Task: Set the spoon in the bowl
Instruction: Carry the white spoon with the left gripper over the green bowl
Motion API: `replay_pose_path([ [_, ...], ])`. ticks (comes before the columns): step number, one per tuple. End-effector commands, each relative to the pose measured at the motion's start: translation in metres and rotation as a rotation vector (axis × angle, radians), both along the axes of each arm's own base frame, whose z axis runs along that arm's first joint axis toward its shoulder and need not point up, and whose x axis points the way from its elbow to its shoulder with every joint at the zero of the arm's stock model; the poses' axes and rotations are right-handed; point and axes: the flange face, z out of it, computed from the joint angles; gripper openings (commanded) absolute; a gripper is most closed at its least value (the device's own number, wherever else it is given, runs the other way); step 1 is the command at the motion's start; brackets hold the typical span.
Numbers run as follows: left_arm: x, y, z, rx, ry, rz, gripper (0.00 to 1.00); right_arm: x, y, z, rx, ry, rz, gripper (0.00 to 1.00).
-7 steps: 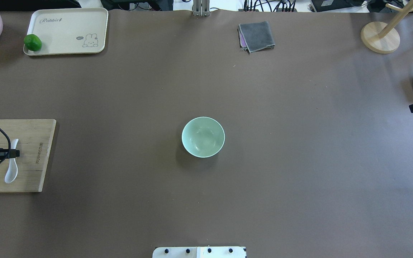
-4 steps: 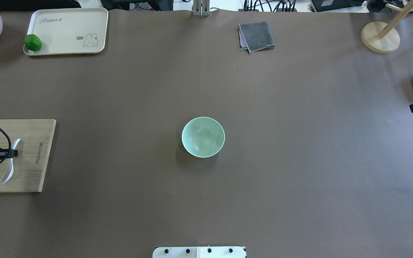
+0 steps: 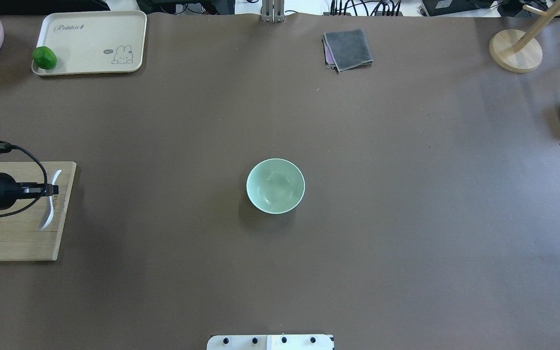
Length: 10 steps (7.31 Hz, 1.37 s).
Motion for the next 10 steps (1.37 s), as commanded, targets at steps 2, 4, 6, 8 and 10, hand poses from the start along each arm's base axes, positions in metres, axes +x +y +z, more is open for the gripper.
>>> replay_pose_path([
  [2,0.15,0.027,-0.19,-0.112,0.133,-0.042,0.0,0.03,0.011,0.049,-0.102,0.028,0.06,1.0],
  [4,0.187,0.027,-0.202,-0.111,0.111,-0.068,0.0,0.033,0.011,0.056,-0.115,0.031,0.067,1.0],
  [6,0.212,0.018,-0.236,-0.155,0.153,-0.095,0.0,0.033,0.011,0.056,-0.117,0.03,0.068,1.0],
  [8,0.219,0.016,-0.233,-0.142,0.141,-0.122,0.48,0.033,0.011,0.055,-0.115,0.029,0.068,1.0],
  [10,0.215,0.017,-0.235,-0.125,0.142,-0.13,0.97,0.033,0.011,0.059,-0.122,0.033,0.067,1.0],
])
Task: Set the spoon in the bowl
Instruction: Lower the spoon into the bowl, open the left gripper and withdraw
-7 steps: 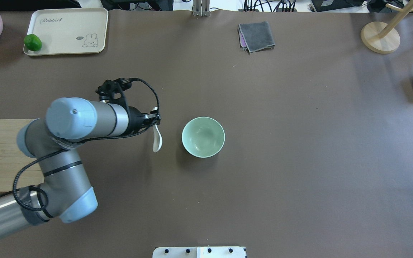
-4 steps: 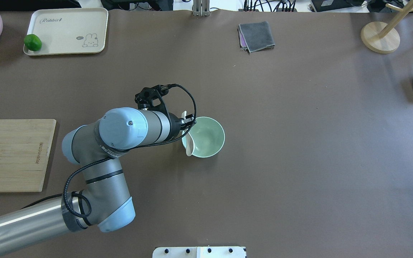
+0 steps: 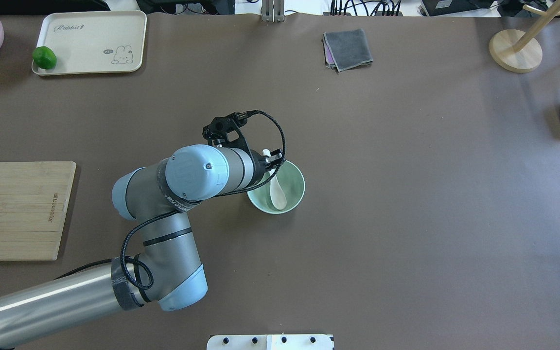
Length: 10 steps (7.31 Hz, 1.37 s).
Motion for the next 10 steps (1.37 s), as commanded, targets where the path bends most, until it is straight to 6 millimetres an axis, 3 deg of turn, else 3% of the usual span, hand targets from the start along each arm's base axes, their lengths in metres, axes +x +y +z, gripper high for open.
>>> replay_pose_path([
  [1,-0.012,0.002,-0.007,0.033,-0.017,0.0,0.98,0.0,-0.001,0.001,0.001,0.005,0.001,1.0],
  [2,-0.043,0.01,-0.014,0.108,-0.087,0.042,0.97,0.001,-0.001,0.004,-0.006,0.009,0.005,1.0],
  [3,-0.096,0.027,-0.015,0.161,-0.187,0.102,0.98,0.001,0.0,0.016,-0.029,0.017,0.005,1.0],
  [5,-0.209,0.023,0.026,0.148,-0.365,0.208,0.97,0.006,0.009,0.054,-0.103,0.036,0.009,1.0],
  [7,-0.333,-0.009,0.094,0.189,-0.432,0.405,0.98,0.04,0.019,0.063,-0.134,0.026,0.07,1.0],
  [9,-0.453,-0.039,0.189,0.134,-0.442,0.467,0.98,0.082,0.031,0.071,-0.127,0.029,0.016,1.0],
  [10,-0.482,-0.049,0.239,0.148,-0.498,0.523,0.98,0.101,0.036,0.071,-0.112,0.041,-0.025,1.0],
])
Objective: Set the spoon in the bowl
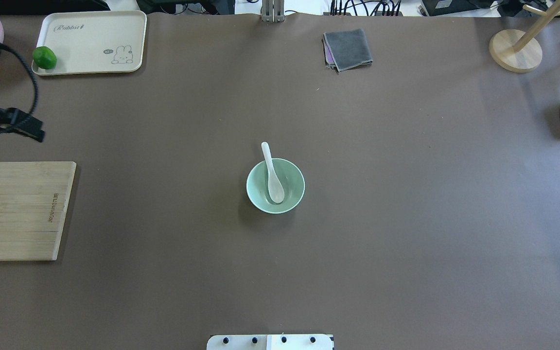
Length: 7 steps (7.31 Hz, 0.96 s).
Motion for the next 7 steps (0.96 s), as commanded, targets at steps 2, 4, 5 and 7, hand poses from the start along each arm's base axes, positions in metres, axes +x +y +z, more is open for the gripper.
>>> replay_pose_path([
  [2,-0.121,-0.031,0.125,0.059,-0.1,0.135,0.98,0.043,0.018,-0.012,0.002,0.022,-0.073,1.0],
  [4,-0.145,-0.005,0.17,0.004,-0.088,0.142,0.98,0.044,0.02,-0.01,0.002,0.022,-0.072,1.0],
  [5,-0.162,0.011,0.186,-0.027,0.036,0.146,0.98,0.044,0.02,-0.009,0.001,0.022,-0.072,1.0],
  [7,-0.182,0.04,0.212,-0.064,0.117,0.134,0.98,0.044,0.021,-0.006,-0.004,0.02,-0.072,1.0],
])
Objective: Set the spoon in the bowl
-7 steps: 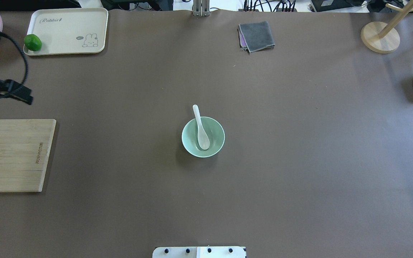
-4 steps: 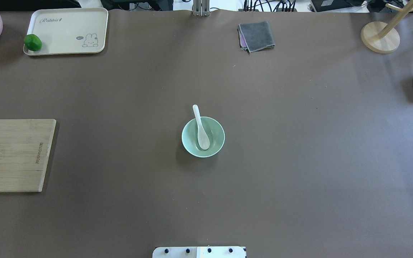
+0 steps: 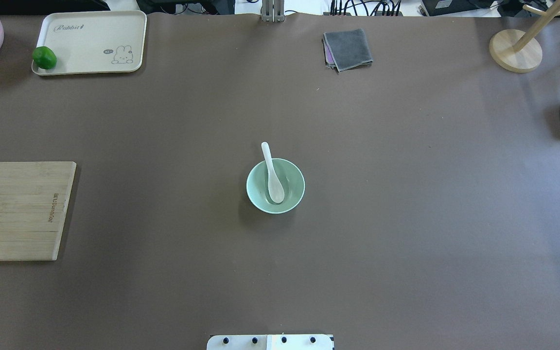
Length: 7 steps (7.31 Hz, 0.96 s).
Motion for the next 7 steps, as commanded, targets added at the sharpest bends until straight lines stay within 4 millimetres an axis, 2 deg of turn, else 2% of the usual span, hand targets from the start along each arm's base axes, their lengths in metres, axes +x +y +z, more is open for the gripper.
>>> replay_pose_path([
  [1,-0.023,0.024,0.026,-0.049,0.042,-0.039,0.98,0.0,0.002,0.002,-0.004,-0.001,0.0,1.0],
  [2,-0.03,0.027,0.04,-0.075,0.029,-0.057,0.98,0.0,0.002,0.002,-0.004,-0.001,0.0,1.0],
  [3,-0.054,0.023,0.057,-0.103,0.038,-0.123,0.98,0.0,0.001,0.002,-0.002,-0.001,0.0,1.0],
  [4,-0.057,0.025,0.063,-0.107,0.037,-0.124,0.98,0.0,0.001,0.006,-0.01,-0.002,0.0,1.0],
  [5,-0.066,0.028,0.052,-0.085,0.035,-0.144,0.98,0.0,0.001,0.006,-0.011,-0.002,0.001,1.0],
  [6,-0.071,0.034,0.056,-0.095,0.028,-0.158,0.98,0.0,0.001,0.007,-0.011,-0.003,0.0,1.0],
  [7,-0.073,0.033,0.05,-0.08,0.021,-0.16,0.98,0.0,0.001,0.006,-0.01,-0.003,0.0,1.0],
])
